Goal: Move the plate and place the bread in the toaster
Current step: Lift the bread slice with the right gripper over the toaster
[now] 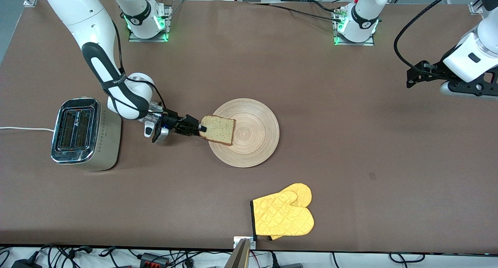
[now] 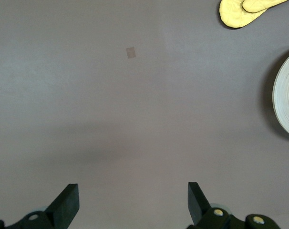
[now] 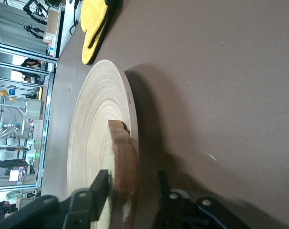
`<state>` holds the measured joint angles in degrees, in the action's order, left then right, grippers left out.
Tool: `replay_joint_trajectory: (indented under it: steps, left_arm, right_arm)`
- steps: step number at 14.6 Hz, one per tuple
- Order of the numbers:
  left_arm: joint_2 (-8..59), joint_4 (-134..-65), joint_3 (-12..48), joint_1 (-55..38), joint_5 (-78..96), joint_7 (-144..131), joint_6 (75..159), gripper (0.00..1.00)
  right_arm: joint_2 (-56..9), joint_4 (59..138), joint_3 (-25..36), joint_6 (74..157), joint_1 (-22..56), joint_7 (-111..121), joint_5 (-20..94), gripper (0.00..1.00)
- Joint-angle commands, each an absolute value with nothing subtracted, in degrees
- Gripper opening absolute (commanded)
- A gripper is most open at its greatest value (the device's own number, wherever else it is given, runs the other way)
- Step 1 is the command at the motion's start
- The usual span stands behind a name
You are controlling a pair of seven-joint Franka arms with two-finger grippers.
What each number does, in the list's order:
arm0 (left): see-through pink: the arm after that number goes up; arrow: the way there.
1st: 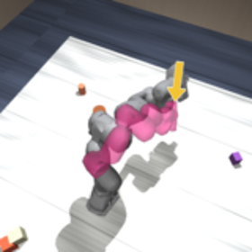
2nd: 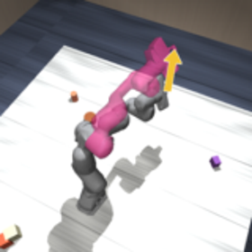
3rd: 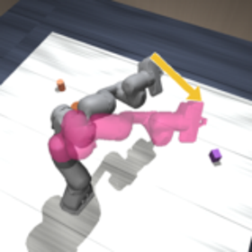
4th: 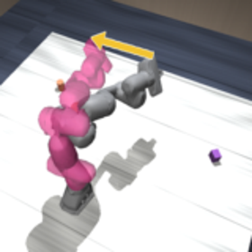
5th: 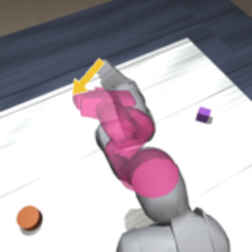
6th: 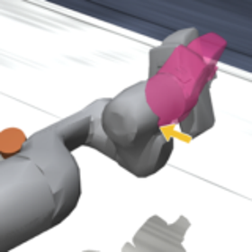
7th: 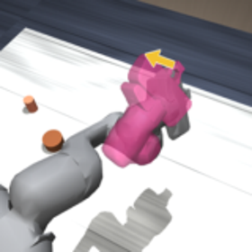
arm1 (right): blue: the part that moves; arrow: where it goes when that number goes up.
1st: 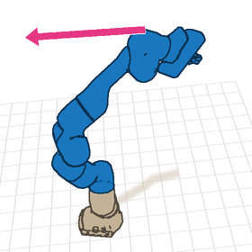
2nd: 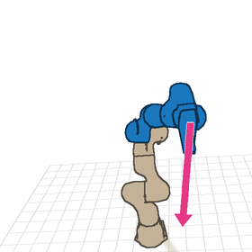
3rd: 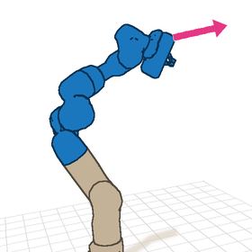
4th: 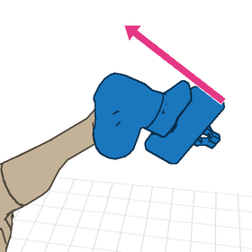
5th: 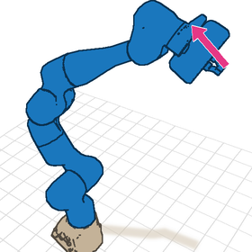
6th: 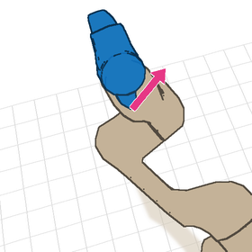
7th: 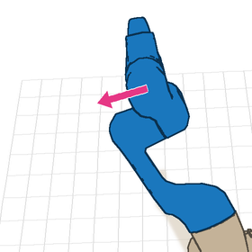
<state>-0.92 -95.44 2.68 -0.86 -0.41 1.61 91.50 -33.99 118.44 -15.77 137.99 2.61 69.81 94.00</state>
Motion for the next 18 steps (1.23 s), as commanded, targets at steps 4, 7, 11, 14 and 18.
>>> replay_joint_trajectory:
  steps: [4,7,11,14,18]
  left_arm:
    - [-0.18,-93.87,2.9,-1.32,-1.84,1.05,90.53,1.0]
    - [-0.18,-93.78,2.9,-1.23,-1.84,1.05,90.53,1.0]
    - [-0.18,-93.87,2.81,-1.23,-1.84,1.05,90.53,1.0]
    - [-0.17,-93.87,2.9,-1.23,-1.84,1.05,90.53,1.0]
    - [-0.18,-93.87,2.9,-1.23,-1.84,1.05,90.53,1.0]
  right_arm:
    - [-34.1,117.69,-16.0,138.43,2.99,69.79,95.62,0.17]
    - [-33.84,117.6,-16.0,138.43,2.9,69.79,95.62,0.0]
    - [-32.0,115.59,-15.91,138.52,2.64,65.59,95.1,0.0]
    - [-29.27,113.48,-15.82,138.43,2.55,53.57,87.33,0.0]
    - [-27.69,111.62,-15.56,137.99,2.29,39.58,71.49,0.0]
